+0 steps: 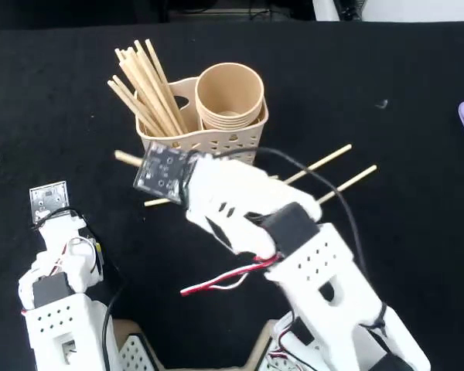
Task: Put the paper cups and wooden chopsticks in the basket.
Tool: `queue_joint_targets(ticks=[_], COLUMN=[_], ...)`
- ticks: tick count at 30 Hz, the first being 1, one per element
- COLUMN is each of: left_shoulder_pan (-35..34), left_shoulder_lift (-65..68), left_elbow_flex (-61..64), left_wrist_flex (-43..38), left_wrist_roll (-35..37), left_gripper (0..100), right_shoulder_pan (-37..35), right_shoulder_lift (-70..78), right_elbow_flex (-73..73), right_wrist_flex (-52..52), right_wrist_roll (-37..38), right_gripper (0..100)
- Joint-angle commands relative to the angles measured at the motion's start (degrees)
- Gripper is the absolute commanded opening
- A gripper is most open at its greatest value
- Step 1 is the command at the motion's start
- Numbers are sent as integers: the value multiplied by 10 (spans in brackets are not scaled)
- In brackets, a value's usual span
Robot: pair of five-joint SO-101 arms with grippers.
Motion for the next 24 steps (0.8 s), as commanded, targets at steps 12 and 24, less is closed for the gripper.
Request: queue_joint_targets(ticks=[12,24], left_shoulder_pan=[-4,-4], left_shoulder_lift=[-6,-6], left_elbow_flex=[-5,-5], left_wrist_flex=[-11,-11], left_wrist_roll=[5,5], left_gripper=[127,127], right_shoulder_pan=[-24,-19], right_shoulder_lift=[-18,-17], right_elbow_flex=[-150,8], right_wrist_flex=[-182,-577], right_wrist_roll=[-204,-258], right_gripper=[11,11])
